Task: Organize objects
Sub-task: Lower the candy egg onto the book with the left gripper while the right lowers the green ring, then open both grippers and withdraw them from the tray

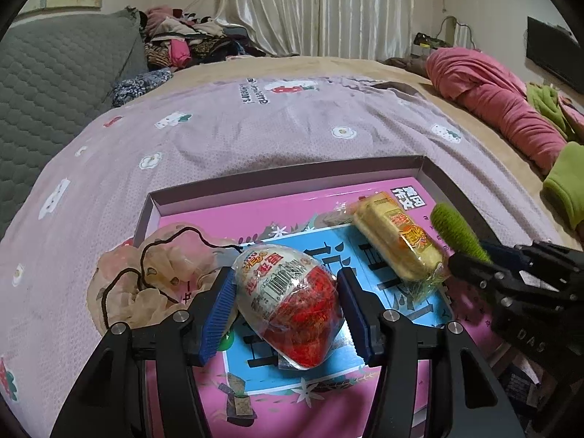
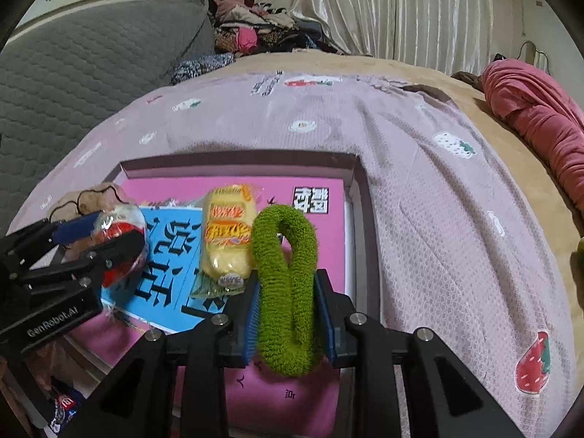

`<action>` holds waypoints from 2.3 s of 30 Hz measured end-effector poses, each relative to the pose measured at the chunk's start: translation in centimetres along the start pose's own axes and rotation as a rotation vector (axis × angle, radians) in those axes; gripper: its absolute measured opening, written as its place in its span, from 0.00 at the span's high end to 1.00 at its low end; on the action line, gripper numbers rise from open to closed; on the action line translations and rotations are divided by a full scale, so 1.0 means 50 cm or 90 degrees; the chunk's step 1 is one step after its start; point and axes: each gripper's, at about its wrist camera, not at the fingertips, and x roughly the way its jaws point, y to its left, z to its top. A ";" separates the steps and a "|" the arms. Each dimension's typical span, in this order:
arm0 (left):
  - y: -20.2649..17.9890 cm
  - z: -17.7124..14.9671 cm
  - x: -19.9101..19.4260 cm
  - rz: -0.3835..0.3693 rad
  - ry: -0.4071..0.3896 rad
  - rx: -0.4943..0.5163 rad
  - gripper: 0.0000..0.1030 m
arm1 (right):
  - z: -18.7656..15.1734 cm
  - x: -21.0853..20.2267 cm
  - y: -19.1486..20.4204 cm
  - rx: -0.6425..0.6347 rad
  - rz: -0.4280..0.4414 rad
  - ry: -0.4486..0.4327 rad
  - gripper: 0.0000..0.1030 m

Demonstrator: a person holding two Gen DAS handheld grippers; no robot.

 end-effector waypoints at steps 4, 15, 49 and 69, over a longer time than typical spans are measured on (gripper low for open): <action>0.001 0.000 -0.003 0.005 0.001 -0.002 0.43 | -0.003 0.006 0.005 -0.007 -0.001 0.018 0.69; 0.012 -0.003 -0.005 0.016 0.024 -0.008 0.31 | -0.001 0.000 0.018 -0.028 -0.006 0.025 0.54; 0.047 0.007 -0.124 -0.003 -0.031 -0.048 0.00 | 0.028 -0.135 0.008 0.025 0.032 -0.069 0.14; 0.076 -0.065 -0.338 0.044 -0.064 -0.068 0.00 | -0.017 -0.373 0.084 0.009 0.038 -0.131 0.06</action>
